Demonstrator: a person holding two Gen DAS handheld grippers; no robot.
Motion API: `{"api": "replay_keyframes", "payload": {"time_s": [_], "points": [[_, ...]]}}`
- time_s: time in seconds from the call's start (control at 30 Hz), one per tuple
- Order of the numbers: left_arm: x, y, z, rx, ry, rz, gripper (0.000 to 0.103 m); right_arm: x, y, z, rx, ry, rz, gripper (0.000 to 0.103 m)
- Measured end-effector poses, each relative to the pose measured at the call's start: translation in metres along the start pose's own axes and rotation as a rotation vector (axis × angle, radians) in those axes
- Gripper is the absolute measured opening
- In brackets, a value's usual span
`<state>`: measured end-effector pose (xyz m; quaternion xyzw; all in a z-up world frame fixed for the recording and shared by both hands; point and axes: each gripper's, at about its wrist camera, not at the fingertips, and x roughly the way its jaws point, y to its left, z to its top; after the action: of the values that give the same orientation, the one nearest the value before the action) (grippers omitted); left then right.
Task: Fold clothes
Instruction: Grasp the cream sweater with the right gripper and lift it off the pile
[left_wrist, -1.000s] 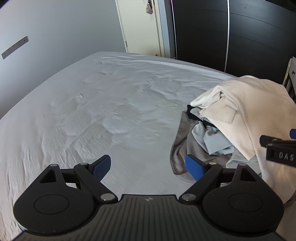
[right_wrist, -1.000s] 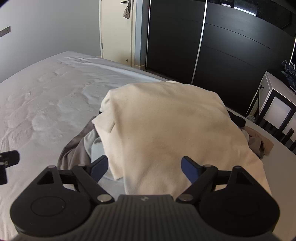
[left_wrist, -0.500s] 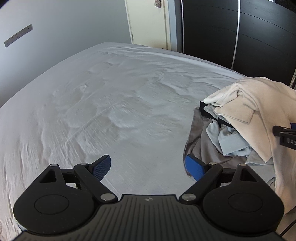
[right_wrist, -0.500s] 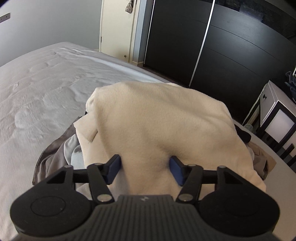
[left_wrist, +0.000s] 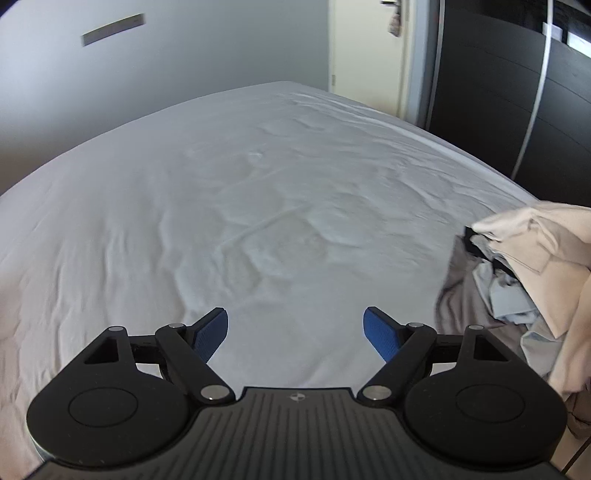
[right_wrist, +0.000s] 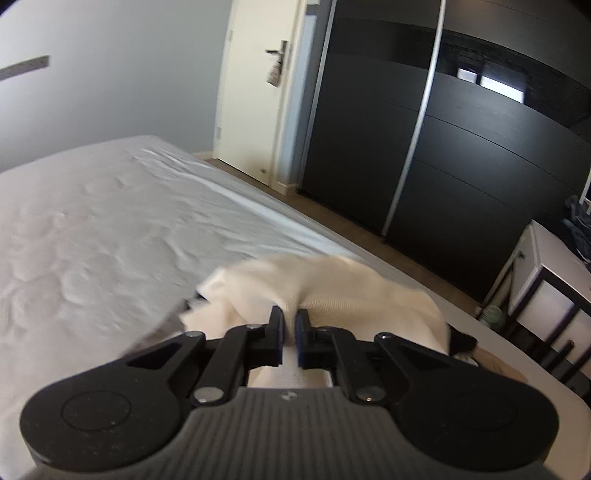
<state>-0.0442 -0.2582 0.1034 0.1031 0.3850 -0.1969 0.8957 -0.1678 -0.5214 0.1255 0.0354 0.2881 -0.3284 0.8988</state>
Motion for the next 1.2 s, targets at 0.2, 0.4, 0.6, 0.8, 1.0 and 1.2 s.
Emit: {"api": "replay_keyframes", "payload": {"time_s": [0.2, 0.4, 0.6, 0.8, 1.0, 1.2], "points": [[-0.032, 0.068, -0.009, -0.105, -0.037, 0.054, 0.093, -0.038, 0.070, 0.033, -0.072, -0.063, 0.150, 0.007], [-0.065, 0.145, -0.024, -0.195, -0.073, 0.140, 0.093, -0.094, 0.170, 0.053, -0.149, -0.129, 0.353, 0.007], [-0.097, 0.225, -0.044, -0.293, -0.092, 0.237, 0.093, -0.165, 0.282, 0.046, -0.256, -0.160, 0.624, 0.007], [-0.129, 0.298, -0.072, -0.380, -0.087, 0.364, 0.093, -0.219, 0.374, 0.012, -0.335, -0.103, 0.877, 0.007], [-0.150, 0.342, -0.100, -0.439, -0.049, 0.417, 0.093, -0.238, 0.434, -0.029, -0.436, -0.031, 0.961, 0.007], [-0.147, 0.337, -0.113, -0.440, -0.013, 0.370, 0.093, -0.222, 0.439, -0.046, -0.433, 0.078, 0.969, 0.010]]}}
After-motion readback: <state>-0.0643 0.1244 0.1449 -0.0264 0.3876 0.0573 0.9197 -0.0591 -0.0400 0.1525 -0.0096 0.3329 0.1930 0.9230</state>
